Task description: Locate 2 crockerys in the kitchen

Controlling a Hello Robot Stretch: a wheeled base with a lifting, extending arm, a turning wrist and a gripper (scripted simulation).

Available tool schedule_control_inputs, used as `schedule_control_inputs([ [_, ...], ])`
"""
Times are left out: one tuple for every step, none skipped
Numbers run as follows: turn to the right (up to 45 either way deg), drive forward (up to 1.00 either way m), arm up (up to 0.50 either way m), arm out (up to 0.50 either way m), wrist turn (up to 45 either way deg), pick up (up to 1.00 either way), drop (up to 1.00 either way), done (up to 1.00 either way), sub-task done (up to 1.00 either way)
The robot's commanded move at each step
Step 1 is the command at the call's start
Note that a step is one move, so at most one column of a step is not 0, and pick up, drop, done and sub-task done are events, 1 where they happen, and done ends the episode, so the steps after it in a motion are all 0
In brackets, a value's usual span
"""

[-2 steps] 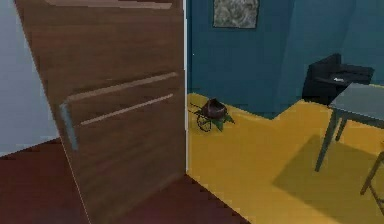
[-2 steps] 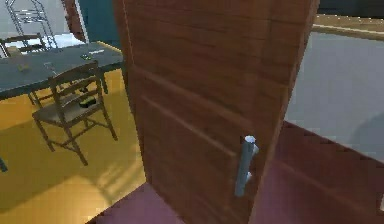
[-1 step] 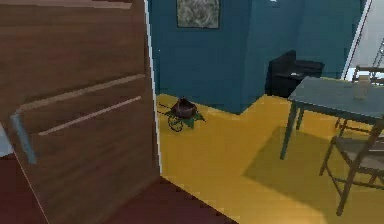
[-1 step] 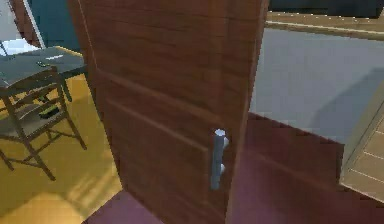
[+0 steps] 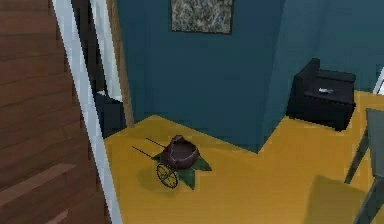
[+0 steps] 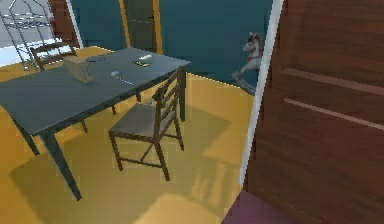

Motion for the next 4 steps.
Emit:
schedule_control_inputs([
  [3.0, 0.0, 0.0, 0.0, 0.0, 0.0, 0.0, 0.0, 0.0],
  [0.0, 0.4, 0.0, 0.0, 0.0, 0.0, 0.0, 0.0, 0.0],
  [-9.0, 0.0, 0.0, 0.0, 0.0, 0.0, 0.0, 0.0, 0.0],
  [0.0, 0.55, 0.0, 0.0, 0.0, 0.0, 0.0, 0.0, 0.0],
])
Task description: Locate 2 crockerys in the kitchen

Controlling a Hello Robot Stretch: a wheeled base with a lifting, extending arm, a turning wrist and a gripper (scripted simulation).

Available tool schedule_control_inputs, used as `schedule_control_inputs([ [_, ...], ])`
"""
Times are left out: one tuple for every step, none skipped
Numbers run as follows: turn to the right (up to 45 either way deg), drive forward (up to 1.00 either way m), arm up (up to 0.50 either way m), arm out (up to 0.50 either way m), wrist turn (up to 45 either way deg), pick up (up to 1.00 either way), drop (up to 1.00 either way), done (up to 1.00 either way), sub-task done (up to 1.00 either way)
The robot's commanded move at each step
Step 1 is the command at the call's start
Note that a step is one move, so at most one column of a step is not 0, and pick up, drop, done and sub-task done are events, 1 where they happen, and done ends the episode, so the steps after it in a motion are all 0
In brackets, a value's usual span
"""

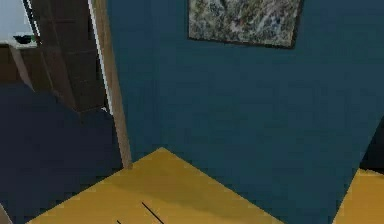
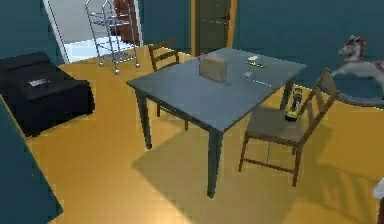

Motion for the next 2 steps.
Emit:
schedule_control_inputs([
  [-45.0, 0.0, 0.0, 0.0, 0.0, 0.0, 0.0, 0.0, 0.0],
  [0.0, 1.0, 0.0, 0.0, 0.0, 0.0, 0.0, 0.0, 0.0],
])
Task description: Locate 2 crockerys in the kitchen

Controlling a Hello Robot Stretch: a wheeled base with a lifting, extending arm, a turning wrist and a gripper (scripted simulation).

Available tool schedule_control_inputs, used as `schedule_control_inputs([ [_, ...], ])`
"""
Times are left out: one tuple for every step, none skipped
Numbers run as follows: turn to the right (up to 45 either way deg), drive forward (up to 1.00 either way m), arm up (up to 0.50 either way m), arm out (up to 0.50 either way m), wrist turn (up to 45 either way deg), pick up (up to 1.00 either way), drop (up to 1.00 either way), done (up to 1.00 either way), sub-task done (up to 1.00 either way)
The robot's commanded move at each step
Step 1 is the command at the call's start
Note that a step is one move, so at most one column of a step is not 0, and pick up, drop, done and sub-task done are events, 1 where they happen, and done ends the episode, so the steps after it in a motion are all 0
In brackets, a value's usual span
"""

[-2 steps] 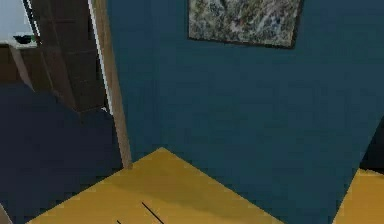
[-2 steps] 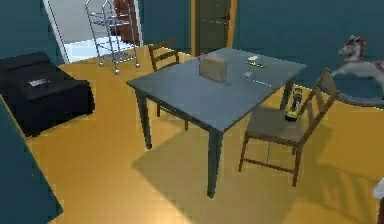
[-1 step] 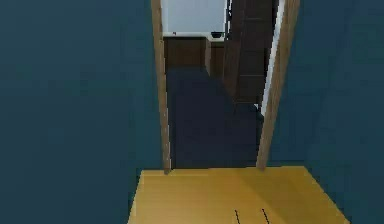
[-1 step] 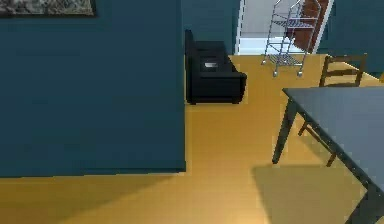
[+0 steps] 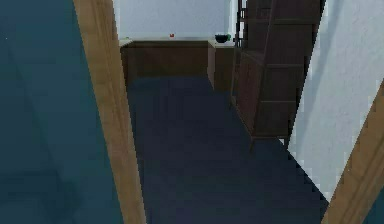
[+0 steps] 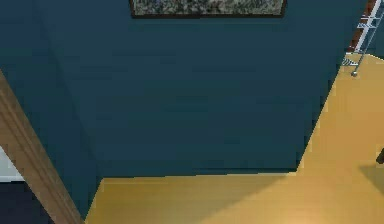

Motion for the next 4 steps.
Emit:
schedule_control_inputs([
  [-6.0, 0.0, 0.0, 0.0, 0.0, 0.0, 0.0, 0.0, 0.0],
  [0.0, 0.5, 0.0, 0.0, 0.0, 0.0, 0.0, 0.0, 0.0],
  [6.0, 0.0, 0.0, 0.0, 0.0, 0.0, 0.0, 0.0, 0.0],
  [0.0, 1.0, 0.0, 0.0, 0.0, 0.0, 0.0, 0.0, 0.0],
])
